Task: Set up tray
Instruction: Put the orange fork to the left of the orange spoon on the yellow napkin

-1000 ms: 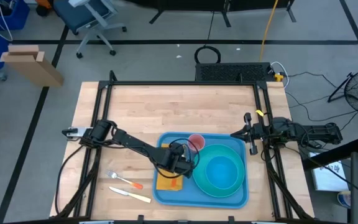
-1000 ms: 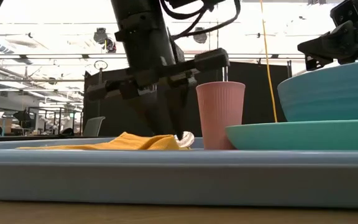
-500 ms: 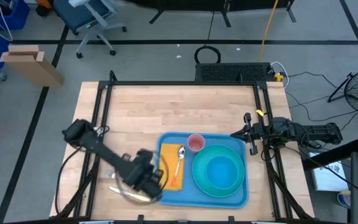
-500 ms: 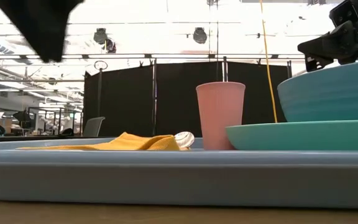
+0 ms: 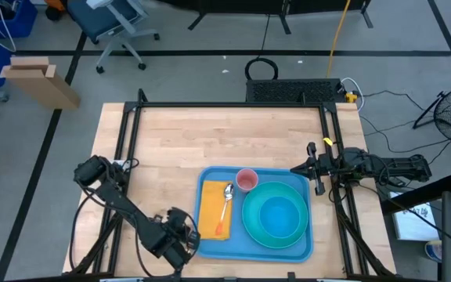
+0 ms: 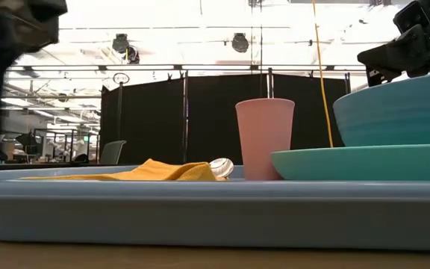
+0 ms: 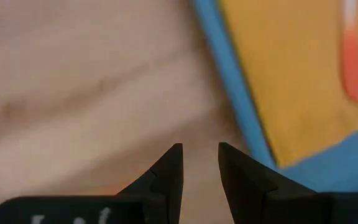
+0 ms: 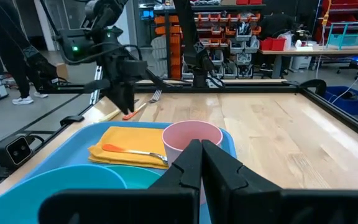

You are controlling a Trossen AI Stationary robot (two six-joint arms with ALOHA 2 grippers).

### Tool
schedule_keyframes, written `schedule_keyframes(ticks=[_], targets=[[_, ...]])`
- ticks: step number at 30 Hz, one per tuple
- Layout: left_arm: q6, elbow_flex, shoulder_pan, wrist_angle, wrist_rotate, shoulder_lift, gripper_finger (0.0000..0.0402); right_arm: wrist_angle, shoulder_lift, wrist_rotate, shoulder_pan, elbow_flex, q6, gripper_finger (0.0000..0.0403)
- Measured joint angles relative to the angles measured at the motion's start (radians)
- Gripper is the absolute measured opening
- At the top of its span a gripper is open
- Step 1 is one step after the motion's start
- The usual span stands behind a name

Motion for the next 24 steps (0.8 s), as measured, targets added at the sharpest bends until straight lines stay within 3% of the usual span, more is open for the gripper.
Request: schedule_keyframes(ticks=[3, 7, 13, 15, 17, 20, 24], targets=[[0.13, -0.003, -0.008, -0.009, -0.142, 0.0, 0.0104, 0.0, 0.0, 0.0, 0.0, 0.0, -0.003, 0.0], [0.431, 0.011, -0.019, -0.003, -0.328, -0.017, 0.0098, 0.0, 0.0, 0.0, 0.0, 0.0, -0.019, 0.0], [0.967, 0.01, -0.02, 0.207, -0.46, -0.114, 0.0047, 0.002, 0.0, 0.0, 0.0, 0.0, -0.029, 0.0], [1.078, 0.01, -0.02, 0.28, -0.5, -0.162, 0.0023, 0.003, 0.0, 0.0, 0.0, 0.0, -0.029, 0.0], [1.129, 0.01, -0.02, 0.308, -0.527, -0.213, 0.0007, 0.009, 0.0, 0.0, 0.0, 0.0, -0.025, 0.0], [1.11, -0.007, -0.035, 0.312, -0.533, -0.282, 0.0012, 0.009, 0.0, 0.0, 0.0, 0.0, -0.014, 0.0], [0.831, -0.075, -0.048, 0.29, -0.534, -0.363, 0.0039, 0.004, 0.0, 0.0, 0.0, 0.0, -0.004, 0.0]])
